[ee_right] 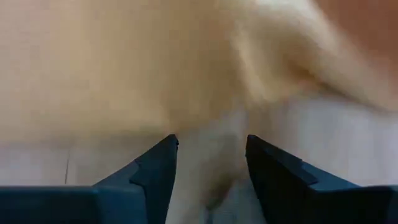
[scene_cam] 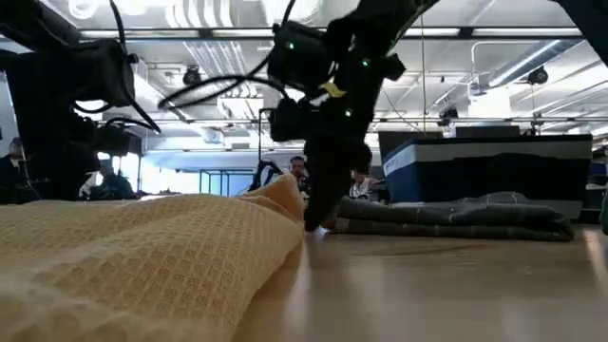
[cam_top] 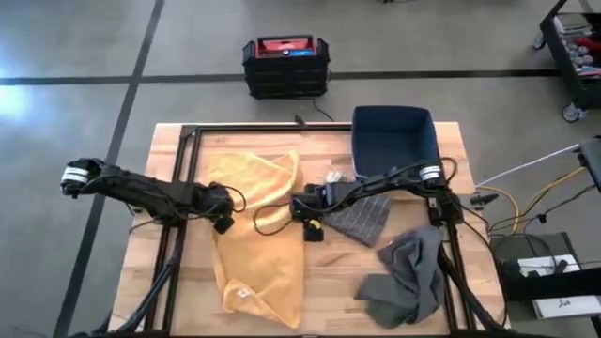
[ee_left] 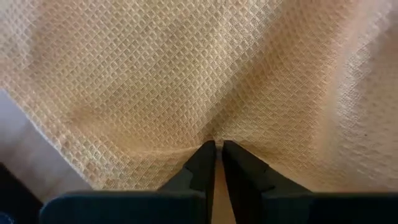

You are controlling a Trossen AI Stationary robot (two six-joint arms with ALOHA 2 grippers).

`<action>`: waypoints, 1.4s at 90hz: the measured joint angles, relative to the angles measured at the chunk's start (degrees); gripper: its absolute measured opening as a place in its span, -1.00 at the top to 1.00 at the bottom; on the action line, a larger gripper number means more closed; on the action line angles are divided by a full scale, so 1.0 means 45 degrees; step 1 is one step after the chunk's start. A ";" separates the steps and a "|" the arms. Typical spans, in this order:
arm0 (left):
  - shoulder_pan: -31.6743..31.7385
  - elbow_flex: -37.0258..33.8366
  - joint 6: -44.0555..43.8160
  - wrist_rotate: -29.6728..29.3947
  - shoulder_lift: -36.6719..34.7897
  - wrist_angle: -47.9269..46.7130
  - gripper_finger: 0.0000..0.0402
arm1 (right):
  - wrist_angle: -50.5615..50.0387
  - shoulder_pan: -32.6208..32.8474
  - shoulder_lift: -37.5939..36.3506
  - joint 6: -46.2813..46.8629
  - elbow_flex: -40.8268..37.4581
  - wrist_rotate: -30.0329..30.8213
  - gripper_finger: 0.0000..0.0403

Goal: Fold towel
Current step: Fold the yellow kitchen towel

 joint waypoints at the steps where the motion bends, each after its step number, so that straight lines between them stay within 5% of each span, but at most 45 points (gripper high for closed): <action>1: 0.0000 0.0004 0.0013 0.0000 -0.0015 0.0048 0.90 | 0.0041 0.0011 0.0031 -0.0042 -0.0004 0.0003 0.16; 54: -0.0009 0.0088 0.0702 0.0421 -0.0138 0.1922 0.90 | 0.8653 0.0211 0.1492 0.0486 0.1235 -0.1587 0.36; 70: -0.0497 0.1052 0.0624 0.1730 -0.0255 0.2132 0.90 | 0.7575 0.0177 0.2356 0.0725 0.1543 -0.1581 0.43; 87: -0.2454 0.1991 0.0513 0.0917 -0.0209 0.3148 0.90 | 0.5870 0.0182 0.2139 0.0128 0.2215 -0.1582 0.49; 102: -0.3684 0.0966 -0.0081 0.0257 0.0548 0.5081 0.90 | 0.5969 0.0177 0.2237 0.0080 0.3210 -0.1582 0.51; 126: -0.3895 -0.0799 -0.1747 -0.0683 0.1903 0.5114 0.90 | 0.4216 0.0211 0.3574 0.0456 0.3767 -0.1563 0.50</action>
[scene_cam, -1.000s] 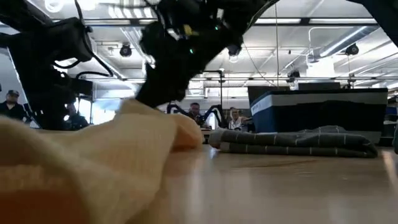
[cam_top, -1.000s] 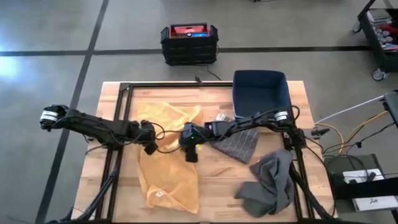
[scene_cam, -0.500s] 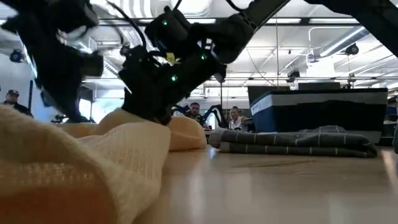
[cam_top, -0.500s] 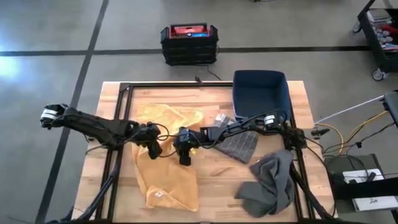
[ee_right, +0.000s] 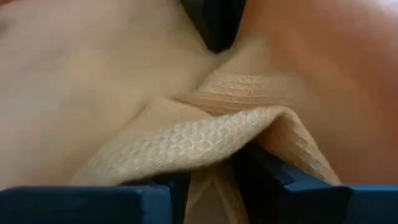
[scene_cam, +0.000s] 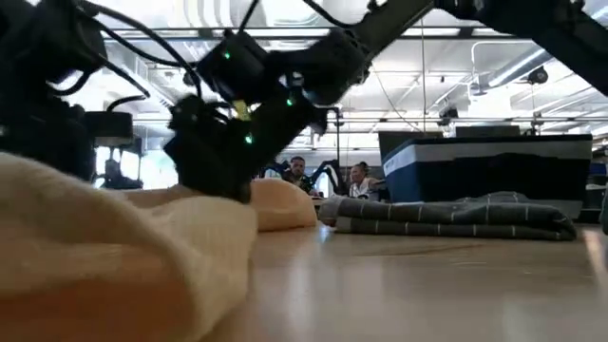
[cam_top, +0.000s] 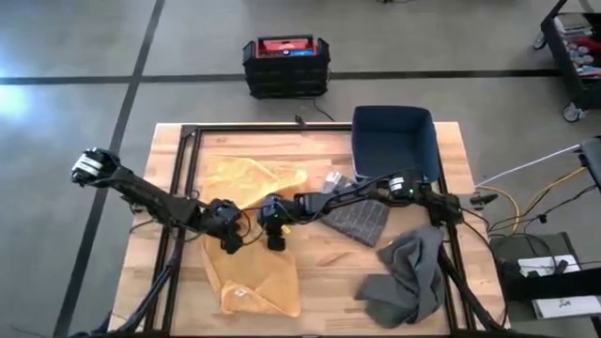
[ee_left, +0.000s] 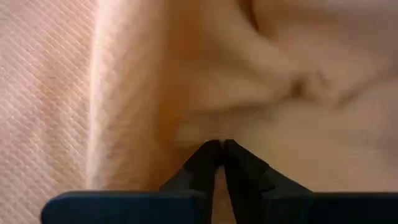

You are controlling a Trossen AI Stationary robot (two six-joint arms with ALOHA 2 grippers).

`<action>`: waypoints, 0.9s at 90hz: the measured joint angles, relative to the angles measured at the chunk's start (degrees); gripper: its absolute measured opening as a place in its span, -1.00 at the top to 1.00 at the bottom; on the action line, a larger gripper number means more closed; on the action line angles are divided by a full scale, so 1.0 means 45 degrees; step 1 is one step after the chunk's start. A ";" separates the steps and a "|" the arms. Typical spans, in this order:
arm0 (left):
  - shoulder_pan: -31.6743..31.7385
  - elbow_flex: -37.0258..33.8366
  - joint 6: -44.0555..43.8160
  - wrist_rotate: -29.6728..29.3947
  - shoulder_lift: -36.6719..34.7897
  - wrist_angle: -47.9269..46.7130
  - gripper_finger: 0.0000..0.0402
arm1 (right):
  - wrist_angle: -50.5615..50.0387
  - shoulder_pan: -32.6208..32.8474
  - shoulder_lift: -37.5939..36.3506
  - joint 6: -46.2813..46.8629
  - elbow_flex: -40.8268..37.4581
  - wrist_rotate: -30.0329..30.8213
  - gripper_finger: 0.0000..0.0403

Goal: Fold towel
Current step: Fold the yellow kitchen towel

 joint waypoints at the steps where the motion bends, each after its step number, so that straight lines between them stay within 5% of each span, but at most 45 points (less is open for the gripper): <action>1: 0.0002 -0.0044 -0.0051 -0.0021 0.0006 -0.0048 0.90 | -0.0097 0.0000 -0.0010 0.0032 0.0003 0.0000 0.50; 62: 0.0005 -0.0447 -0.0659 -0.0058 -0.1419 -0.2735 0.90 | -1.2824 0.0872 -0.2183 0.0353 -0.0180 -0.0170 0.78; 81: 0.0009 -0.0401 -0.0603 0.0184 -0.2501 -0.2611 0.90 | -1.3061 0.1435 -0.3281 0.1348 -0.0174 -0.0021 0.80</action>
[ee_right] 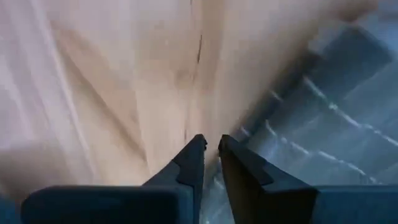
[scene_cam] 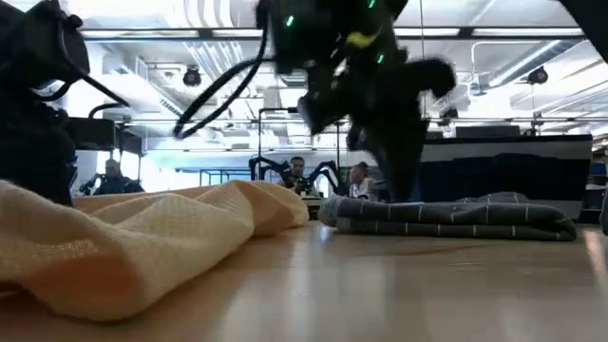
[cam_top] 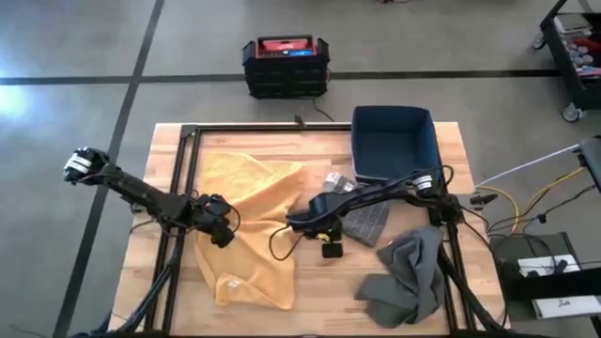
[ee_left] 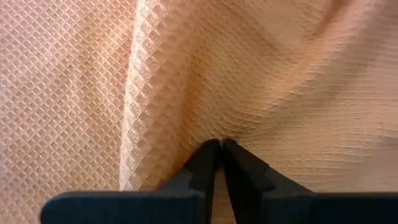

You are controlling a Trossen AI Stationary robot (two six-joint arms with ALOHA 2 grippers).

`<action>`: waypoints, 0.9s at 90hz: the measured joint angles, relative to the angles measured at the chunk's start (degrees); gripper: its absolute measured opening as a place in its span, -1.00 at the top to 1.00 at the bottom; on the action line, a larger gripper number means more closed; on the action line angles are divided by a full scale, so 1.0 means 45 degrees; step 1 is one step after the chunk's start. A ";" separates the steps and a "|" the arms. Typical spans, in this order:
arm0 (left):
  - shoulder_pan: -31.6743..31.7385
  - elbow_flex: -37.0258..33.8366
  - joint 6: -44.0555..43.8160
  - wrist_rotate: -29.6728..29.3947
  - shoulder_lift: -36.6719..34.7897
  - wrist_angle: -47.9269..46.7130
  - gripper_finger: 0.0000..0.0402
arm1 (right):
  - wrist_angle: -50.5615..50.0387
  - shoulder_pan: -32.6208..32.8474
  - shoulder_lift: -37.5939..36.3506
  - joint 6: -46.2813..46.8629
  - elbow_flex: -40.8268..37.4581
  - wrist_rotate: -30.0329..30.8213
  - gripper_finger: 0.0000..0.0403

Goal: Fold towel
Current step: Fold the yellow kitchen towel

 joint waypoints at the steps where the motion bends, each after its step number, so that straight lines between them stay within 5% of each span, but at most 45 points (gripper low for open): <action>1: -0.0004 0.0049 0.0002 0.0040 -0.0044 -0.0023 0.90 | 0.0238 0.0055 -0.0026 0.0029 -0.0045 0.0010 0.80; 26: -0.0806 0.2389 0.0503 0.0399 -0.0870 0.0089 0.90 | 0.6840 0.1813 0.0479 0.0064 -0.2071 0.0136 0.76; 54: -0.3219 0.2703 -0.0468 0.0164 0.1511 0.2709 0.90 | 1.2715 0.2163 0.1474 -0.0097 -0.2262 0.1731 0.75; 81: -0.5823 0.4849 0.0060 -0.1076 0.4166 0.2346 0.90 | 1.3674 0.2141 0.1446 0.0602 -0.0958 0.2069 0.88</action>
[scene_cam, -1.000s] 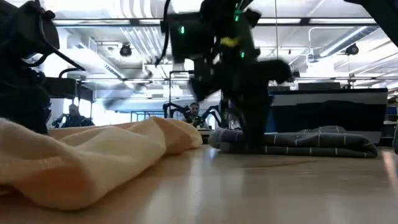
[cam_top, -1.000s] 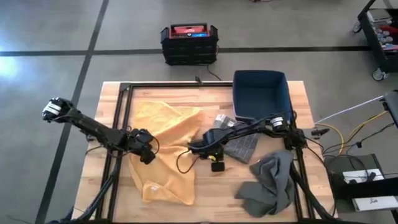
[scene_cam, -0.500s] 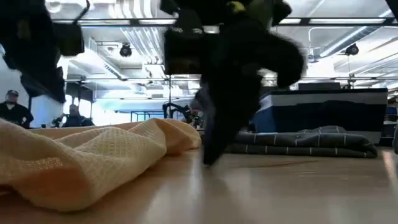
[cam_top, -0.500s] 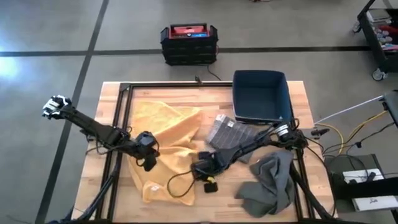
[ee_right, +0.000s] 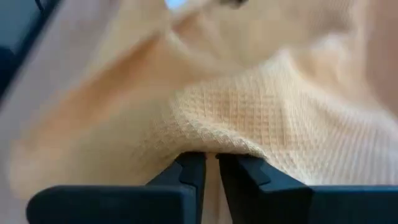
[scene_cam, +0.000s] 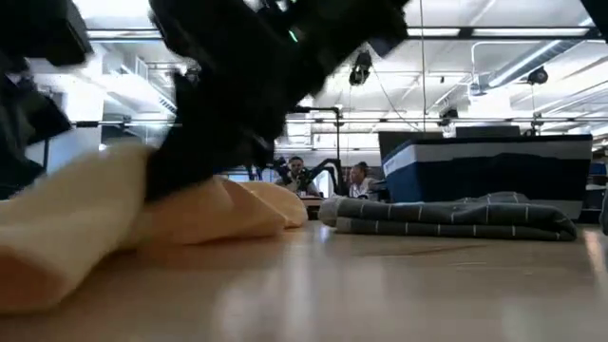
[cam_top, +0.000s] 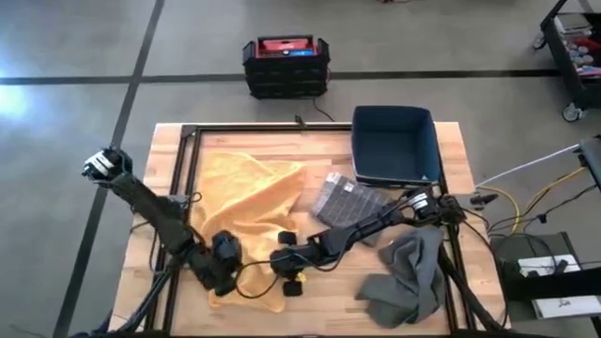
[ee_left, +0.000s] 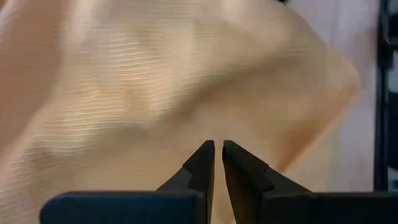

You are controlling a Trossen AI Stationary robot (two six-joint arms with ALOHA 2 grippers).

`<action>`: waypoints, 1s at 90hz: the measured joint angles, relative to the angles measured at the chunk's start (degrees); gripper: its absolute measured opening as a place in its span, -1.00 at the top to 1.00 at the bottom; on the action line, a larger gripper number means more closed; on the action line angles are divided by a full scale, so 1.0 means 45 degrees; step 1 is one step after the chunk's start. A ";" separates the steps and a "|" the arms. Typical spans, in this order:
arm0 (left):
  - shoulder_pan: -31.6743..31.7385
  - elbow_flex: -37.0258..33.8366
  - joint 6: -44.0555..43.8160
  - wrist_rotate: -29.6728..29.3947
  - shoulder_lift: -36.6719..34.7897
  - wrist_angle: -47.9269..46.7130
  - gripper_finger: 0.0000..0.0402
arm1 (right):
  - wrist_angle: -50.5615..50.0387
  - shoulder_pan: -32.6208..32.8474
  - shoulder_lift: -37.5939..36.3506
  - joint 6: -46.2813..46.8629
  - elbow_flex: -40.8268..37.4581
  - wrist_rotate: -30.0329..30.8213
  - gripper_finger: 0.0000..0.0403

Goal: Fold towel
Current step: Fold the yellow kitchen towel

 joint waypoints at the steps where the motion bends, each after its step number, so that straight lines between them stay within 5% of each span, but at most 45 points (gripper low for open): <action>1: -0.0111 0.0115 0.0064 -0.0142 0.0058 -0.0095 0.90 | 0.0042 -0.0003 0.0000 0.0001 0.0077 -0.0001 0.88; 15: -0.1341 0.1184 0.0485 -0.1412 0.1037 -0.0575 0.90 | 0.0604 -0.0080 -0.0006 -0.0120 0.0877 0.0322 0.87; 28: -0.1495 0.1604 0.0552 0.0201 0.1973 -0.0804 0.81 | 0.0453 -0.0174 -0.0005 0.0115 0.0928 0.0321 0.85; 53: -0.1229 0.1546 0.1825 0.0704 0.3292 -0.0540 0.07 | -0.0092 -0.0156 0.0000 0.0383 0.0846 0.0303 0.86; 66: -0.1189 0.1545 0.2642 0.2247 0.3737 0.0634 -0.23 | -0.0182 -0.0166 0.0019 0.0370 0.0791 0.0313 0.88; 76: -0.1178 0.1726 0.2816 0.2663 0.3888 0.1073 -0.21 | -0.0230 -0.0171 0.0044 0.0316 0.0753 0.0404 0.88; 90: -0.1165 0.2382 0.2781 0.2756 0.3546 0.0575 0.09 | -0.0266 -0.0221 0.0044 0.0214 0.0753 0.0558 0.88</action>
